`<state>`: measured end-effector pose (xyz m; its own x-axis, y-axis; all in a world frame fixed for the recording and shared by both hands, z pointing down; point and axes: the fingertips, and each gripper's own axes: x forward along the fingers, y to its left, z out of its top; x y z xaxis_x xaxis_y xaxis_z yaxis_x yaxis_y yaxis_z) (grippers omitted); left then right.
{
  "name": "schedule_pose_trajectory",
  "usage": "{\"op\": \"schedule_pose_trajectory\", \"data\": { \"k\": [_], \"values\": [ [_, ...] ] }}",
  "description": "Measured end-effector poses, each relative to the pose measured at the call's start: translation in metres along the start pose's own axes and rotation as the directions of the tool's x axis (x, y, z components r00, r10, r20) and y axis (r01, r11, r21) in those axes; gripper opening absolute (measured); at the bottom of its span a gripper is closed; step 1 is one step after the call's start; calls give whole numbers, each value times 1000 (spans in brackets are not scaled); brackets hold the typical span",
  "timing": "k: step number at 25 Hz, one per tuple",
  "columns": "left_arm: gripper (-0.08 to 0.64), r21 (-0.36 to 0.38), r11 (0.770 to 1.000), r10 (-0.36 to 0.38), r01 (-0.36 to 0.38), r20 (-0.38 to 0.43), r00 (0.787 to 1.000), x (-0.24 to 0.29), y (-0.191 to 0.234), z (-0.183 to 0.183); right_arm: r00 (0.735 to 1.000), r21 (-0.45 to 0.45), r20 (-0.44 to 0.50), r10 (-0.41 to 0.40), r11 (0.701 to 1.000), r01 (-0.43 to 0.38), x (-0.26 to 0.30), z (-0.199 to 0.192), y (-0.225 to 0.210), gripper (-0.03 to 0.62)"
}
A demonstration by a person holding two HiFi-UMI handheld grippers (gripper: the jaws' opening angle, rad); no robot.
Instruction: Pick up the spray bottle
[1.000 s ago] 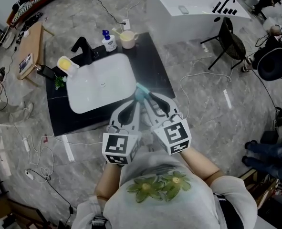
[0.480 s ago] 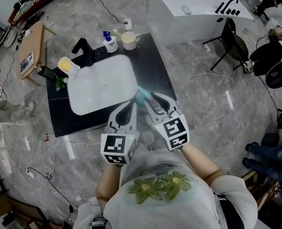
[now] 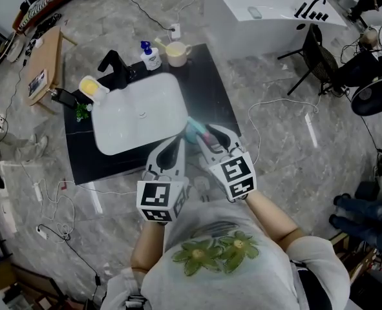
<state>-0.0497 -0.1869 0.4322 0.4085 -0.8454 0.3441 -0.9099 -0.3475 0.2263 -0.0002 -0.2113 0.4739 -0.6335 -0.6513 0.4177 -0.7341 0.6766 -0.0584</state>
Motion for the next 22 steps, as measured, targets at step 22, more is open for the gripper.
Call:
{"op": "schedule_pose_trajectory", "data": {
  "k": [22],
  "values": [
    [9, -28, 1000, 14, -14, -1, 1000, 7, 8, 1, 996, 3, -87, 33, 999, -33, 28, -26, -9, 98]
  ]
}}
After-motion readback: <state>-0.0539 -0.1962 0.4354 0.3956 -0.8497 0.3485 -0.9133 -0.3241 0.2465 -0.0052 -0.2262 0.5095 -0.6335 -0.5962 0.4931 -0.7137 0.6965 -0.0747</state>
